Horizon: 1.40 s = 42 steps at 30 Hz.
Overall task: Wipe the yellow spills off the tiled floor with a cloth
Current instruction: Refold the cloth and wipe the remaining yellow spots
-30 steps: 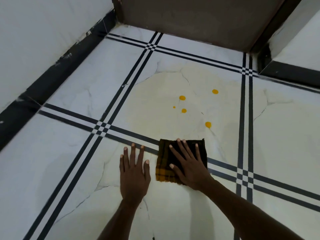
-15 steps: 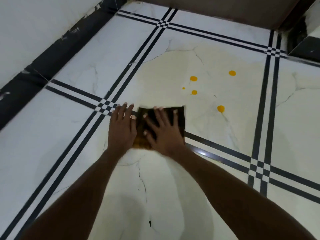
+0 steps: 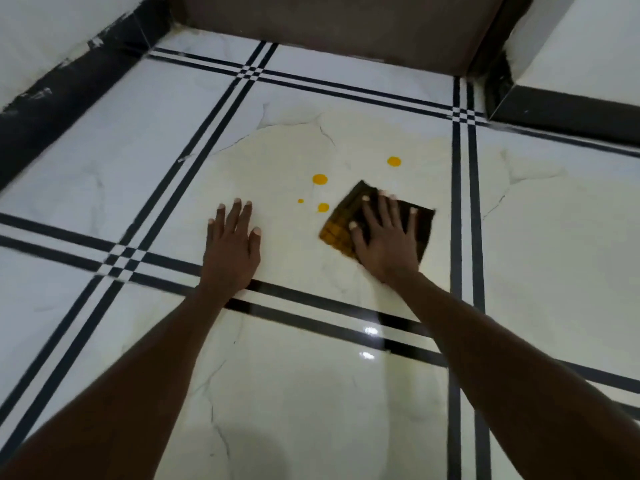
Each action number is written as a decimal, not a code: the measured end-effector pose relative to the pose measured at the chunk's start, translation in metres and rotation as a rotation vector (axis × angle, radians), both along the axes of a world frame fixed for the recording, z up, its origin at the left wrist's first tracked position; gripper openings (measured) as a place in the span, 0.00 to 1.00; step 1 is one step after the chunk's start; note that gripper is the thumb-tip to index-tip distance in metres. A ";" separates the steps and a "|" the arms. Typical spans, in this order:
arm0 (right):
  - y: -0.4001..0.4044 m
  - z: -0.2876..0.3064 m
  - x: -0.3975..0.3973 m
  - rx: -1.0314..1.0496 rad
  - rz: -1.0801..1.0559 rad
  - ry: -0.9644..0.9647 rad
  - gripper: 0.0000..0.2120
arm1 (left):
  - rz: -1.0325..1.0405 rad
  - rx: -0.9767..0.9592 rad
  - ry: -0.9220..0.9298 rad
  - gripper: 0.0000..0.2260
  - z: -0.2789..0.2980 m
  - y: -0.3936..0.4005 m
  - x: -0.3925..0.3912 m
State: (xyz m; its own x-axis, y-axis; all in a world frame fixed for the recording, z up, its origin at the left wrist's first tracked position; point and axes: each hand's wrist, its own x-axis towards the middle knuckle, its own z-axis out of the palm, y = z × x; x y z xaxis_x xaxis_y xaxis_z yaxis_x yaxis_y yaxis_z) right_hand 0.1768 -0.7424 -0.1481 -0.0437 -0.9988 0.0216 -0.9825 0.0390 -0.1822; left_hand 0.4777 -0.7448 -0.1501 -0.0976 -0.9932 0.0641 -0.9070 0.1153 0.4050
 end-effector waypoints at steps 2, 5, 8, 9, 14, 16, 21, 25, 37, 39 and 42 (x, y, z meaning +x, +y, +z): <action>0.016 -0.009 0.015 -0.045 0.190 0.031 0.32 | 0.039 -0.029 -0.084 0.29 -0.015 -0.003 0.001; 0.090 -0.010 -0.015 0.022 0.481 0.066 0.30 | 0.061 -0.060 -0.134 0.27 -0.029 0.020 0.002; 0.077 0.007 -0.085 0.100 0.488 0.076 0.31 | 0.056 -0.086 -0.127 0.27 -0.020 0.013 -0.004; 0.055 0.010 -0.100 0.105 0.415 0.073 0.31 | 0.064 -0.099 -0.129 0.27 -0.016 0.007 -0.005; -0.109 0.016 -0.123 0.035 -0.118 -0.014 0.33 | 0.032 -0.100 -0.139 0.27 -0.018 -0.003 -0.018; -0.158 0.015 -0.088 0.038 -0.174 -0.055 0.33 | 0.025 -0.098 -0.154 0.27 -0.021 -0.012 -0.015; -0.090 -0.004 0.038 -0.005 0.383 0.033 0.30 | 0.008 -0.050 -0.173 0.27 -0.025 -0.010 -0.014; -0.013 0.010 -0.018 0.085 0.714 0.108 0.30 | 0.045 -0.045 -0.176 0.27 -0.016 -0.009 -0.015; -0.099 0.005 0.089 0.018 0.459 0.059 0.31 | 0.036 -0.033 -0.133 0.27 -0.025 -0.015 -0.008; -0.040 0.001 0.078 0.056 0.656 0.082 0.29 | 0.020 -0.015 -0.135 0.29 -0.025 -0.012 -0.005; -0.008 0.006 -0.001 0.080 0.721 0.144 0.30 | 0.039 -0.021 -0.110 0.30 -0.018 -0.009 -0.010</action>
